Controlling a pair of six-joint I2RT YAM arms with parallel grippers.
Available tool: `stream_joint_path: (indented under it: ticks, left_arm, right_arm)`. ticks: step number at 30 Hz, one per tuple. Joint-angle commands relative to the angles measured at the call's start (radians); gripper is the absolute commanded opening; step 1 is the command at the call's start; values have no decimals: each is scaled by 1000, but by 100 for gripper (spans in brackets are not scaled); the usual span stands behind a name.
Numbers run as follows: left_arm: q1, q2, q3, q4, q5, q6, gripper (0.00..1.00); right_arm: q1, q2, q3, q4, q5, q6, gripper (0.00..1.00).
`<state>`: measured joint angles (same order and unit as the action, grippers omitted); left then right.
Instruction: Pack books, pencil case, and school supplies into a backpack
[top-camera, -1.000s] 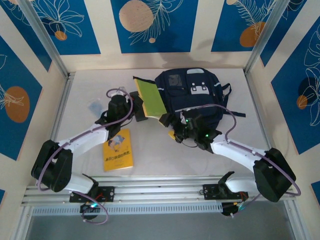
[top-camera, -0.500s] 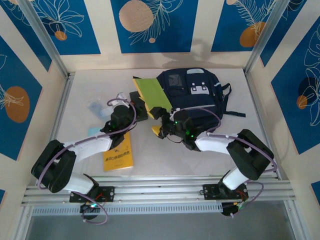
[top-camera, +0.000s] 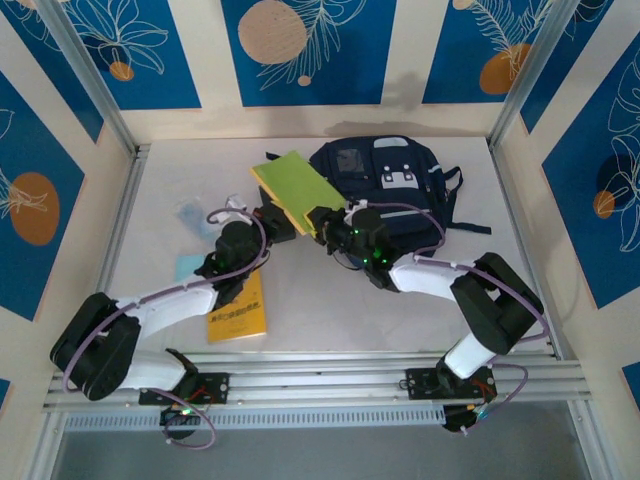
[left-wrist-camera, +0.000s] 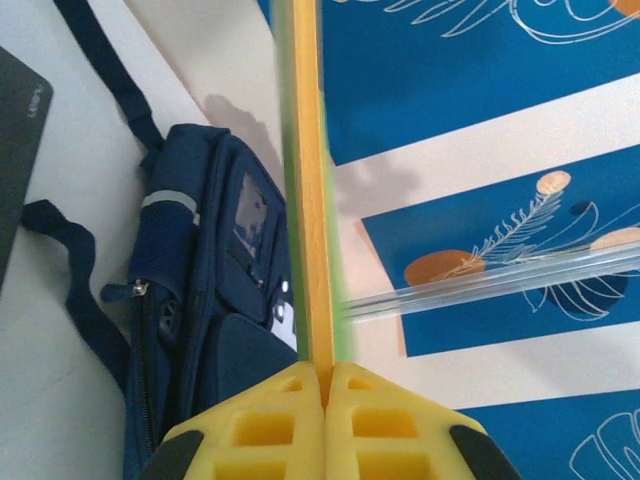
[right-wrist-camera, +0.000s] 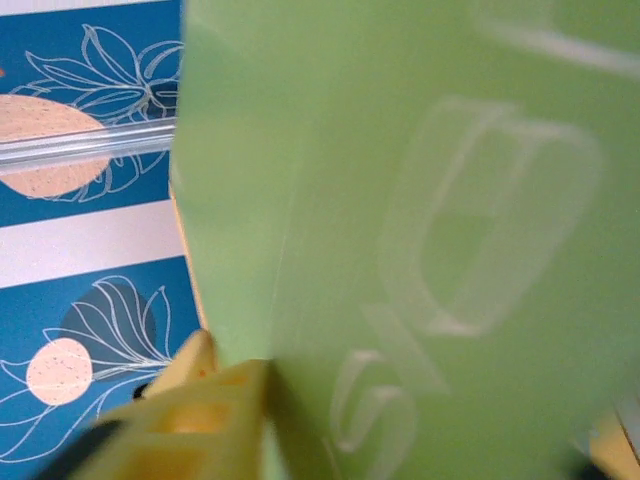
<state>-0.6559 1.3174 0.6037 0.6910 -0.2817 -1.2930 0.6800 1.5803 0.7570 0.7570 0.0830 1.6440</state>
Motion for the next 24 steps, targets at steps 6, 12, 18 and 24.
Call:
stream_joint_path:
  ticks: [6,12,18,24]
  left_arm:
    - [-17,-55,53,-177,142,168,71]
    - [-40,15,163,-424,315,462,79]
    - [-142,179,407,-697,300,832,79]
    - [-202,421,734,-917,339,1138,82]
  right_arm:
    - [-93,-131,30,-162,24,-184,0]
    - [-267,-327,88,-576,-17,-469,0]
    - [-507,-439,136,-893,-49,-657,0]
    - [-745,-489,165,-1024,-149,-762,0]
